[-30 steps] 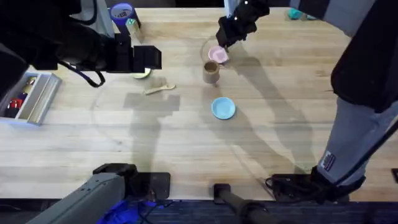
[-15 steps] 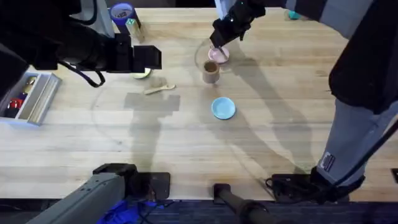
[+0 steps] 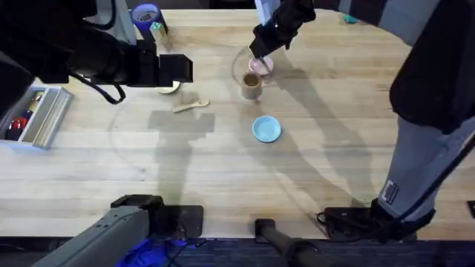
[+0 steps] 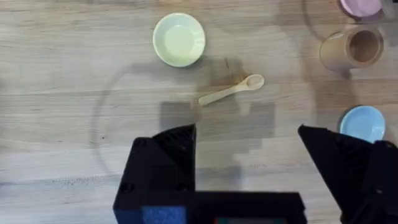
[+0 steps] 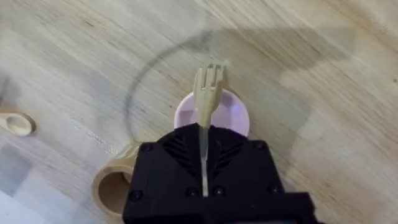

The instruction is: Pick up a utensil and set it on the pink plate, then put the other utensil in the container.

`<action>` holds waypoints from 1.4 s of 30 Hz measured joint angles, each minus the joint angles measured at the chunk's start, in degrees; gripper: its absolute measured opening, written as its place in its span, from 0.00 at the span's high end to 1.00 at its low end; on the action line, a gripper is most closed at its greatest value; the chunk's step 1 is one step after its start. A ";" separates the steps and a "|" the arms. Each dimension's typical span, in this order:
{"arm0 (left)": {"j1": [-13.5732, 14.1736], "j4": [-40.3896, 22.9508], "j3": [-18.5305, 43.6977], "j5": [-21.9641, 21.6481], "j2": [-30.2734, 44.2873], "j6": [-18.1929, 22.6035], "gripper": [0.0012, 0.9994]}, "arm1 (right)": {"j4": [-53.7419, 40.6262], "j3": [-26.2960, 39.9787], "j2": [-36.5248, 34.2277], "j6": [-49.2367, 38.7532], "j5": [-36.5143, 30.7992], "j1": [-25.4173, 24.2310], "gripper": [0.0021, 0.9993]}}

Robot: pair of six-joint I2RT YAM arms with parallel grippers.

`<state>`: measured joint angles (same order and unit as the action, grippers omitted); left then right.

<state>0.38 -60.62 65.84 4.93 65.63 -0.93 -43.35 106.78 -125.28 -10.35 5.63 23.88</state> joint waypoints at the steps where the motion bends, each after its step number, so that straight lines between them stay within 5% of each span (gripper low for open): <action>1: 0.00 0.00 0.00 0.00 0.00 0.00 0.01 | 0.02 0.00 -0.29 0.00 0.00 0.00 0.97; 42: 0.02 0.02 0.00 0.00 0.00 0.00 0.01 | 0.09 0.00 -2.76 -0.04 0.00 0.00 0.93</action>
<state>0.40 -60.60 65.84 4.93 65.63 -0.93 -43.27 106.78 -128.03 -10.39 5.63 23.88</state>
